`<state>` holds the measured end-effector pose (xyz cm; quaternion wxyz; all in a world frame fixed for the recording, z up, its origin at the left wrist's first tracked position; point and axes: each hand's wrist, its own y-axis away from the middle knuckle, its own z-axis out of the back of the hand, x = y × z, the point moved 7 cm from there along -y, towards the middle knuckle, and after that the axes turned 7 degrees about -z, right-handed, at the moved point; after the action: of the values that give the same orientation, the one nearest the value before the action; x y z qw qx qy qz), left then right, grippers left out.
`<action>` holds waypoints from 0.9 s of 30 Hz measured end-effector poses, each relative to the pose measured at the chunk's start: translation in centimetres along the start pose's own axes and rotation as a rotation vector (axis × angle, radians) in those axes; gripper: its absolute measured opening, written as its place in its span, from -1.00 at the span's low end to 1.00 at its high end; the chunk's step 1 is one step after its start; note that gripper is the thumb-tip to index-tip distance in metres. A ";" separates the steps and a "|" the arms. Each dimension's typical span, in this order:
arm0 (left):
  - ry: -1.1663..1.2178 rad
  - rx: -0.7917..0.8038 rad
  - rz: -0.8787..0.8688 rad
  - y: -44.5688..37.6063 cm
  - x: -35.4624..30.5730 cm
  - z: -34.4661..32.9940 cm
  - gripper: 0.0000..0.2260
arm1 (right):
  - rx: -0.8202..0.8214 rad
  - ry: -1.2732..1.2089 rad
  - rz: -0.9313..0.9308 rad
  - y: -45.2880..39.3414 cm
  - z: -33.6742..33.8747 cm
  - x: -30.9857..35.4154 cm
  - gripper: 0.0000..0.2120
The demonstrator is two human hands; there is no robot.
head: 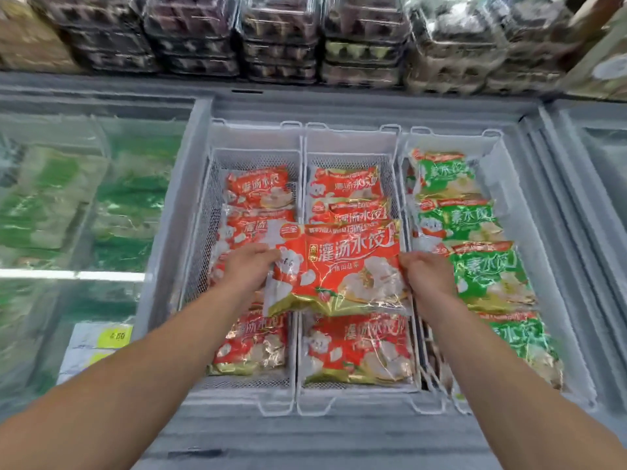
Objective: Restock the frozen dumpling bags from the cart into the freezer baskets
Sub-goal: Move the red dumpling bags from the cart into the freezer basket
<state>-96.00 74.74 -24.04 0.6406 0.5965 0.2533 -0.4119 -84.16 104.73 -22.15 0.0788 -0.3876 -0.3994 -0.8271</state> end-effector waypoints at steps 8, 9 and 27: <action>-0.095 -0.098 -0.002 -10.1 -5.8 -7.8 -0.90 | 0.053 0.104 0.004 -13.0 -1.5 6.6 -0.81; -0.131 -0.120 -0.010 -11.5 -6.6 -8.4 -0.87 | 0.052 0.116 0.001 -14.4 -1.9 7.4 -0.83; -0.620 -0.053 -0.049 -28.7 -10.0 -16.8 -0.80 | 0.079 0.606 0.189 -29.9 -9.5 14.7 -0.62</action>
<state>-122.36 94.79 -34.46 0.6925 0.4193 0.0710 -0.5827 -112.92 120.53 -33.33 0.2856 -0.1553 -0.3519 -0.8778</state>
